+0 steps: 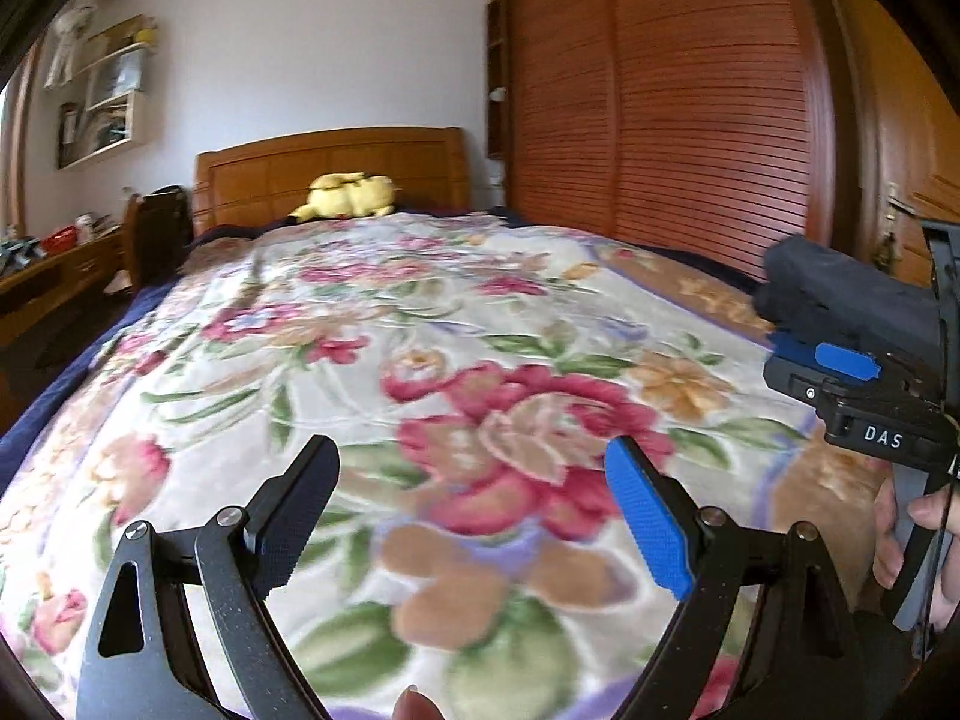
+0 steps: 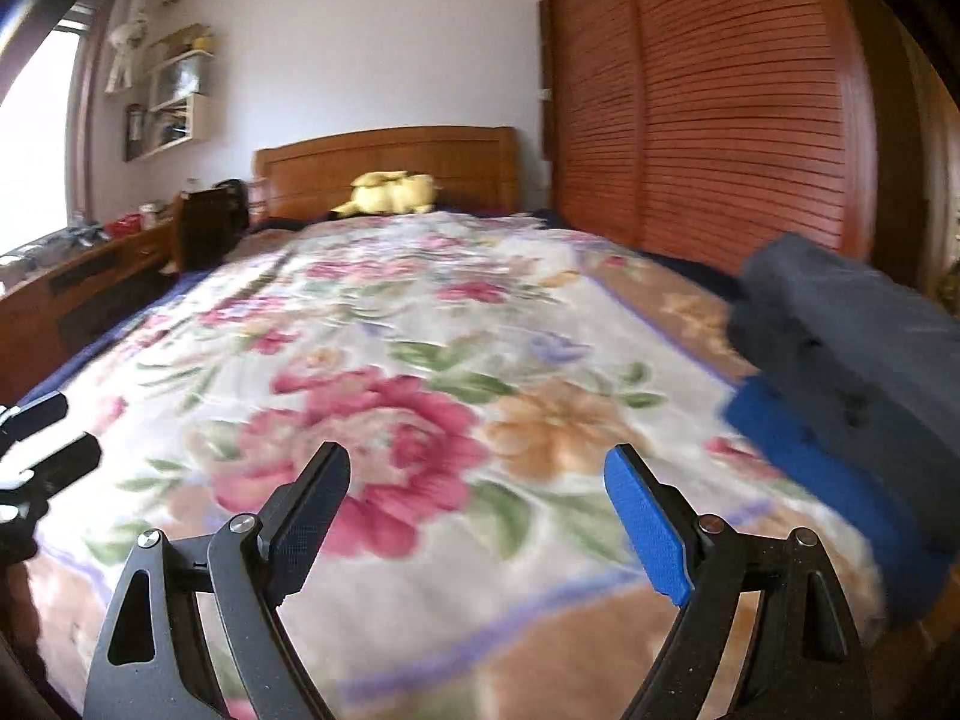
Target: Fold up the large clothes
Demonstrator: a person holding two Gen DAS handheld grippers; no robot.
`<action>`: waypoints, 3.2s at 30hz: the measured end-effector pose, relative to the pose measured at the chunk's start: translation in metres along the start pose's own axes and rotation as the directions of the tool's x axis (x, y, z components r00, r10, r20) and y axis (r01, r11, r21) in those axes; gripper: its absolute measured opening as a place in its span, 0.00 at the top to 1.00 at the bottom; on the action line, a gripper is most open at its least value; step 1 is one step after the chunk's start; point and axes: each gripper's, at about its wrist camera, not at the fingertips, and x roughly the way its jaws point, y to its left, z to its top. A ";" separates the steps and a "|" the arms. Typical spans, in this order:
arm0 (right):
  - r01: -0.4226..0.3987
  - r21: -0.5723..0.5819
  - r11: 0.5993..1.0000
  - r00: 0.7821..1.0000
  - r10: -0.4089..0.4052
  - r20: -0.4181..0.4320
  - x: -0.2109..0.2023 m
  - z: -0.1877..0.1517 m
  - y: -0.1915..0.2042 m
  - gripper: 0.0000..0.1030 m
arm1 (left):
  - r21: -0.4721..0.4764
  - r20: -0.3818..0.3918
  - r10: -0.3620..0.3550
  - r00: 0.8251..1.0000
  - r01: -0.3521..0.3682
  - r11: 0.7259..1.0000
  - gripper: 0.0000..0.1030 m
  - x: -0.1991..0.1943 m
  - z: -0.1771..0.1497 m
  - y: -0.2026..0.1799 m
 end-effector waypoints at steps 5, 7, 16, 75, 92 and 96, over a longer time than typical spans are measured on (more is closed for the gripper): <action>-0.088 -0.018 0.996 0.996 0.088 0.005 0.028 0.013 0.017 0.09 | -0.024 0.013 0.063 0.998 -0.063 0.998 0.12 0.006 0.007 0.030; -0.115 -0.026 0.993 0.993 0.115 0.009 0.036 0.019 0.025 0.08 | -0.029 0.030 0.096 0.995 -0.095 0.995 0.12 0.009 0.012 0.041; -0.165 -0.078 0.983 0.982 0.172 0.080 0.068 0.027 0.050 0.08 | -0.059 0.105 0.195 0.975 -0.189 0.980 0.12 0.015 0.025 0.084; -0.157 -0.100 0.982 0.978 0.169 0.125 0.114 -0.023 0.068 0.08 | -0.120 0.116 0.337 0.935 -0.323 0.939 0.12 0.027 -0.030 0.114; -0.159 -0.100 0.982 0.977 0.171 0.127 0.114 -0.024 0.066 0.08 | -0.120 0.116 0.336 0.935 -0.323 0.939 0.12 0.027 -0.030 0.114; -0.159 -0.100 0.982 0.977 0.171 0.127 0.114 -0.024 0.066 0.08 | -0.120 0.116 0.336 0.935 -0.322 0.939 0.12 0.026 -0.030 0.114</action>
